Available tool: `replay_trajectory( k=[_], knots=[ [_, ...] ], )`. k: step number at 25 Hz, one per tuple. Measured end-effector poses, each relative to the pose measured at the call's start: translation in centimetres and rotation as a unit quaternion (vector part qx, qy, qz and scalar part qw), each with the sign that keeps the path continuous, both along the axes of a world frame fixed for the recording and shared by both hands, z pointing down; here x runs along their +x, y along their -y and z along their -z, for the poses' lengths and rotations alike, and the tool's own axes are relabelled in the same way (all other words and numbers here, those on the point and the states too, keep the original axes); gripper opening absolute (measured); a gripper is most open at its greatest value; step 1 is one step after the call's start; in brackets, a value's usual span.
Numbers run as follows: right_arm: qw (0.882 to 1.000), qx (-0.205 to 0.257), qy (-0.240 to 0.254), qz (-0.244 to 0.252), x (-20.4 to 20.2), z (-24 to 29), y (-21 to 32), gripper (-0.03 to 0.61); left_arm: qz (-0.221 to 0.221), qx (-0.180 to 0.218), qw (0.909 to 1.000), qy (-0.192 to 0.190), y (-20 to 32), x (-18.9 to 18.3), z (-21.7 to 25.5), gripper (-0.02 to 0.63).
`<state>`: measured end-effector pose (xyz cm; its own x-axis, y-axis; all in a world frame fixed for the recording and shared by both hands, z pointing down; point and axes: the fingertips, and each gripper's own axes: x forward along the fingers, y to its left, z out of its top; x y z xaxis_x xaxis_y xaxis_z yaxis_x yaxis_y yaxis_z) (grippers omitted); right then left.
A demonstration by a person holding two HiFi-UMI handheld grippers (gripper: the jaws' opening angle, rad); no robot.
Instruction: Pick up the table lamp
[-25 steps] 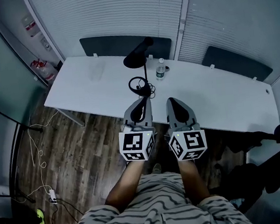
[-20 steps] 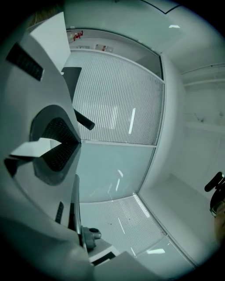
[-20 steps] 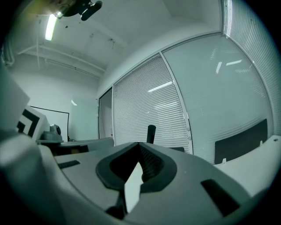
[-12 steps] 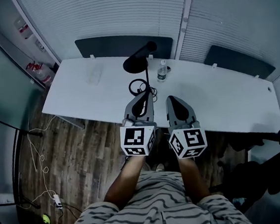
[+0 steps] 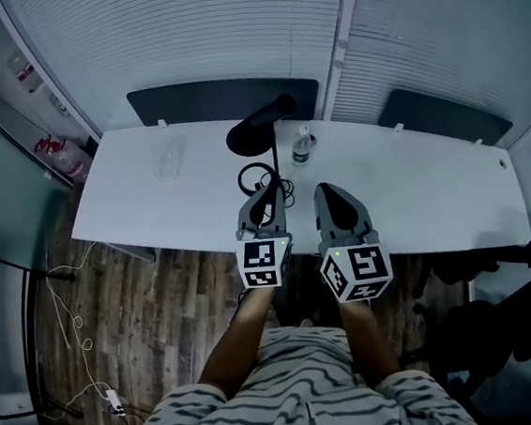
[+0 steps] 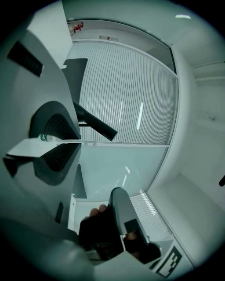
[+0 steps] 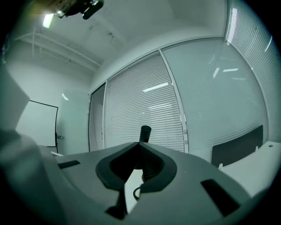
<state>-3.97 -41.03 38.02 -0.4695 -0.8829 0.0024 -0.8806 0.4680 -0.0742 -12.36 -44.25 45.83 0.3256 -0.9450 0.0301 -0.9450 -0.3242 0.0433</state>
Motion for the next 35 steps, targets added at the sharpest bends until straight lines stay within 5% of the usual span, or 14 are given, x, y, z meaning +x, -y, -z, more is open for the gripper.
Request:
replay_trajectory(
  k=[16,35],
  knots=[
    [1.0,0.004,-0.007,-0.025,1.3,-0.5,3.4,0.012,0.004,-0.02,0.9997,-0.011,7.1,-0.3,-7.9,0.088],
    [0.999,-0.006,-0.014,-0.048,2.1,-1.7,5.7,0.012,0.0,-0.045,0.999,0.001,14.8,-0.6,-12.8,0.103]
  ],
)
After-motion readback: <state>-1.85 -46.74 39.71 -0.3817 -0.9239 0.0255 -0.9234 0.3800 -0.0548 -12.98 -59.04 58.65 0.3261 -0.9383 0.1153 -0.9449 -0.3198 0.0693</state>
